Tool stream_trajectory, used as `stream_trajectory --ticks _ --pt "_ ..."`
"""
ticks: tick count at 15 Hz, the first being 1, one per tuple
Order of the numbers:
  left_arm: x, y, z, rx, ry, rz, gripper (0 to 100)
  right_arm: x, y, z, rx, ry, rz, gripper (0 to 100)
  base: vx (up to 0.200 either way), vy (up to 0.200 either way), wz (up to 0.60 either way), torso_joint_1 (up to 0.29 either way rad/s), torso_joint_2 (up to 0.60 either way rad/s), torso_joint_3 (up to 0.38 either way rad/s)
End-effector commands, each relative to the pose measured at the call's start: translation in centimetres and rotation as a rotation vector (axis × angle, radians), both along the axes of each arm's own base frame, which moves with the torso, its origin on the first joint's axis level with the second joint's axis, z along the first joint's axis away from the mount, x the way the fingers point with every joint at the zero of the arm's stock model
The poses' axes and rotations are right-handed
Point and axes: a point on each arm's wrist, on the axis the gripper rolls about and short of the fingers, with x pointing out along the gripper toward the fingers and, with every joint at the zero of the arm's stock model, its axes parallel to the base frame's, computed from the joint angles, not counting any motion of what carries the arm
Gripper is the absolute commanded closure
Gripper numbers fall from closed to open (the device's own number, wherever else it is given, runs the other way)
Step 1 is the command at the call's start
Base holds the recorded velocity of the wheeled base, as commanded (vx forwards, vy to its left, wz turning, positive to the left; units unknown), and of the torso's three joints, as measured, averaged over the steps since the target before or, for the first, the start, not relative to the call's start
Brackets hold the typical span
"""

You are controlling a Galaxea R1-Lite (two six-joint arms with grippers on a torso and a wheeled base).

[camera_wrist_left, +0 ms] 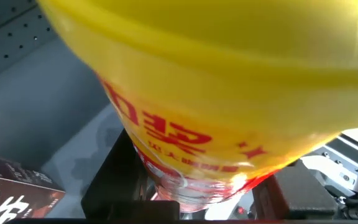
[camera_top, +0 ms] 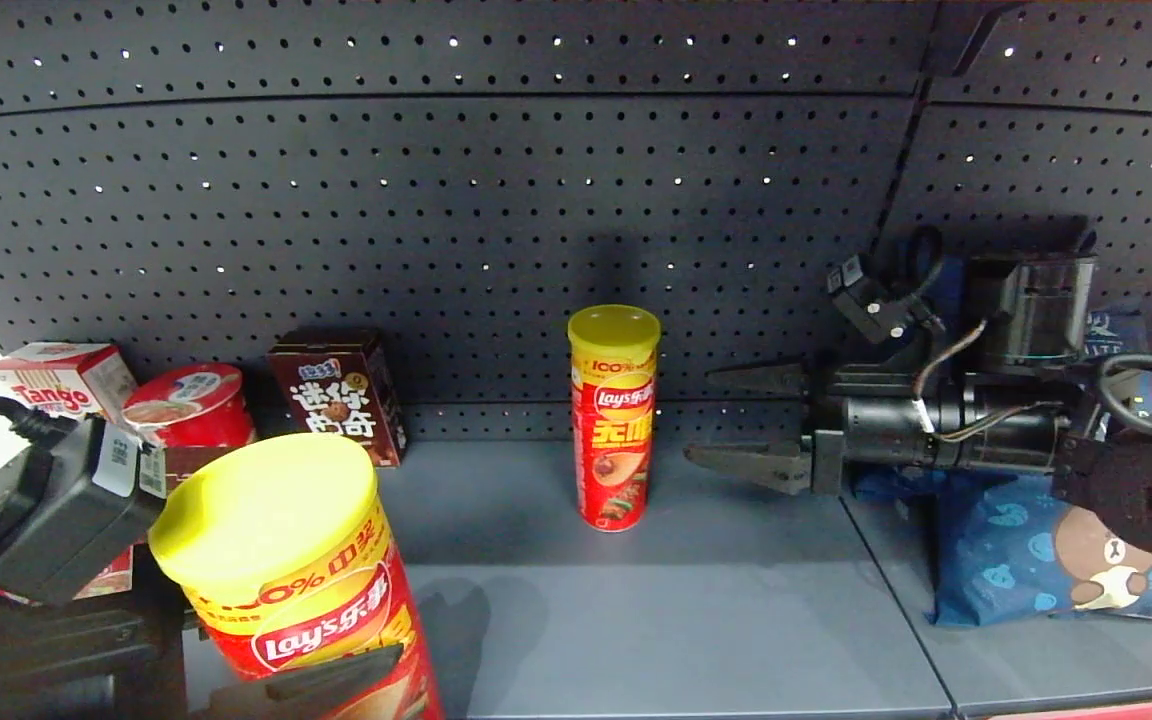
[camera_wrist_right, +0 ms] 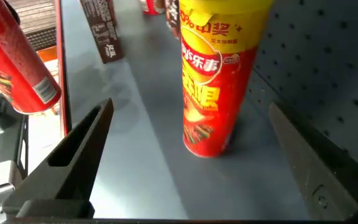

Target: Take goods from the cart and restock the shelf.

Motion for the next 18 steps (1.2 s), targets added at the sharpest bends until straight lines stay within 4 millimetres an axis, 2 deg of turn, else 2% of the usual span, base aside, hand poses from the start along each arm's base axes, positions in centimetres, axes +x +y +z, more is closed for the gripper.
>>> stream_trajectory --ticks 1,5,11,18 --pt "0.2 0.0 0.2 -0.002 -0.006 0.005 100 2.4 1.3 -1.7 -0.009 0.024 0.017 0 0.000 0.000 0.00 0.000 0.00 0.000" --pt "0.6 -0.2 1.0 -0.012 -0.022 0.013 100 4.8 2.5 -2.9 -0.003 0.028 0.051 0 0.000 0.000 0.00 0.000 0.00 0.000" --pt "0.7 -0.2 0.9 -0.009 -0.017 0.017 100 7.5 4.1 -5.1 -0.002 0.027 0.057 0 0.000 0.000 0.00 0.000 0.00 0.000" --pt "0.8 -0.1 0.7 -0.006 -0.013 0.024 100 8.3 5.5 -6.9 -0.006 0.038 0.078 0 0.000 0.000 0.00 0.000 0.00 0.000"
